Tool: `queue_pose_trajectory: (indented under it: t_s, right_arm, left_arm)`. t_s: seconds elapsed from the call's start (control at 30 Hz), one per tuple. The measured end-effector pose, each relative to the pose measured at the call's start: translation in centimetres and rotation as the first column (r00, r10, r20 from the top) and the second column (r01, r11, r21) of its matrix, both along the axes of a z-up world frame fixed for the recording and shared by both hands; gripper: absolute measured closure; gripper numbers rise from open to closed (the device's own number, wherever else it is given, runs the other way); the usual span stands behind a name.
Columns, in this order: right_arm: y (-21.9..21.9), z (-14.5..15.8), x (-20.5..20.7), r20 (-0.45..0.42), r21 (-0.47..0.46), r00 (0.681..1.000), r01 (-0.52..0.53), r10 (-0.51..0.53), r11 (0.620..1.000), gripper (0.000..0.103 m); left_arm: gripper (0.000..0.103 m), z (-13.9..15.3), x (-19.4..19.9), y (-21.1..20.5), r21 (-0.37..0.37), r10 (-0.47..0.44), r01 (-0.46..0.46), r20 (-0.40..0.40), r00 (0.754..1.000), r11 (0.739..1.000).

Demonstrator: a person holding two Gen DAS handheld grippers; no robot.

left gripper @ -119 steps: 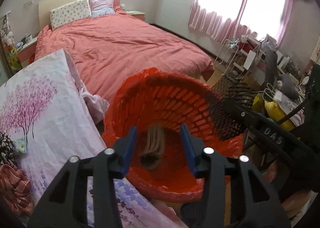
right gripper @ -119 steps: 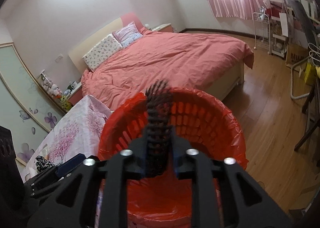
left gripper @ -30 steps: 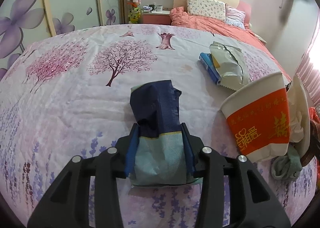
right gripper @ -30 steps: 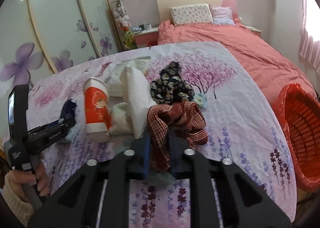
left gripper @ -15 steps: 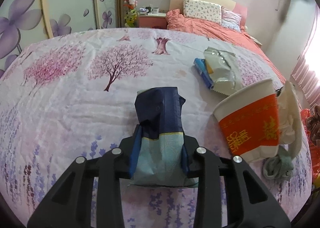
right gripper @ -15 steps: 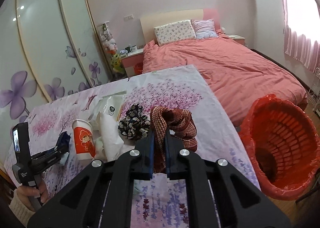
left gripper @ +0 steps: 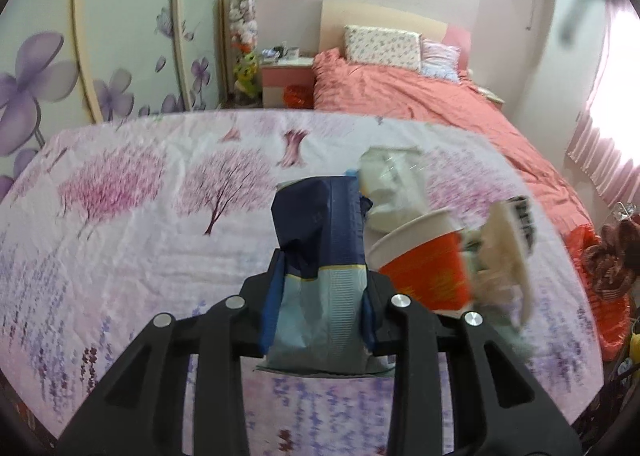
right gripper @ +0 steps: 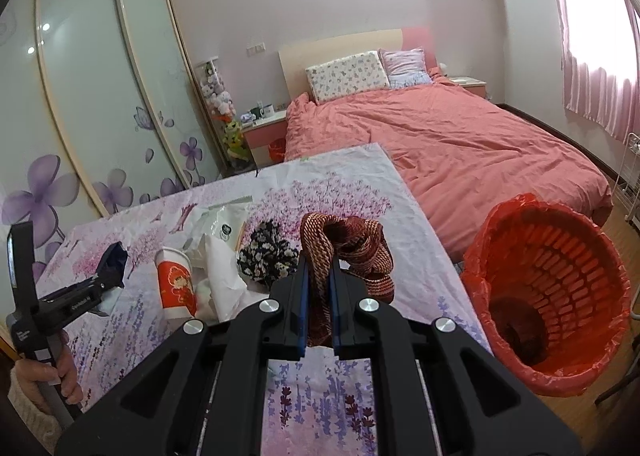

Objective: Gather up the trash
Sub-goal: 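Carry both held cloths over the orange basket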

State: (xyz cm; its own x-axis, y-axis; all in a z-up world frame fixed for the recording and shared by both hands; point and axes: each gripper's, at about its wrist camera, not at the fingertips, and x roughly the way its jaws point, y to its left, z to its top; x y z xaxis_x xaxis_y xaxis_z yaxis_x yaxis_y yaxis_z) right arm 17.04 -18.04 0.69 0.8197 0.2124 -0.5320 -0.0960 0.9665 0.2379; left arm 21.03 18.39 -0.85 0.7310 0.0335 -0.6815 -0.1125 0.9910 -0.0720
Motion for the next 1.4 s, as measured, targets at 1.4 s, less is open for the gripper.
queue_pose_trajectory:
  t_s: [1.4]
  right_arm:
    - [-13.8, -0.1, -4.5, 0.071, 0.092, 0.967, 0.239, -0.246, 0.967, 0.094]
  left_arm:
    - [0.07, 6.2, -2.3, -28.5, -0.036, -0.519, 0.526, 0.114, 0.847, 0.85]
